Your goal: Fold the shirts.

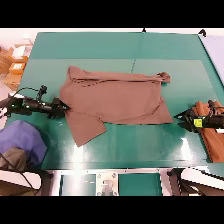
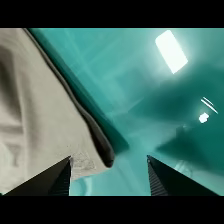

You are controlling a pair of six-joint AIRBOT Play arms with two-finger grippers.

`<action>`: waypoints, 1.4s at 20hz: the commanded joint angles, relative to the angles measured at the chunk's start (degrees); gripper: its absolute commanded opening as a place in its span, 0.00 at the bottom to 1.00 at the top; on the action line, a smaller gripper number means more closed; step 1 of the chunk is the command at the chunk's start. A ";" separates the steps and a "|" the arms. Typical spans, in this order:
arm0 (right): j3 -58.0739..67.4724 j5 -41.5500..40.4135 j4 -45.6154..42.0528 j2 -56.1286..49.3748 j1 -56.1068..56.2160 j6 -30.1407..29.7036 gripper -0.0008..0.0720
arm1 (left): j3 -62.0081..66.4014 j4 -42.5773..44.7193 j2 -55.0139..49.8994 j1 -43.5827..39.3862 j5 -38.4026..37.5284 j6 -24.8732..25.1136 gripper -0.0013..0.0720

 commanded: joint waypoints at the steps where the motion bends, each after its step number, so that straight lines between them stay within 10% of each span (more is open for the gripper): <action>1: -3.56 -2.78 3.85 -0.09 0.15 -1.81 0.76 | -1.55 -2.82 -0.07 0.09 2.19 2.56 0.10; 9: -4.81 -6.91 10.23 -6.51 8.98 -4.13 0.70 | -1.55 -2.93 -0.04 0.09 2.12 3.15 0.06; 13: -3.43 -6.49 12.02 -6.38 9.44 -4.57 0.04 | -0.68 -2.99 0.20 0.09 1.53 3.17 0.06; 20: 21.44 5.03 28.46 10.97 9.38 -6.51 0.03 | 21.51 -11.47 18.23 0.09 -9.53 1.53 0.05; 28: 65.37 -4.20 31.52 30.40 0.09 -5.29 0.03 | 65.31 -12.37 42.62 0.09 1.11 0.85 0.06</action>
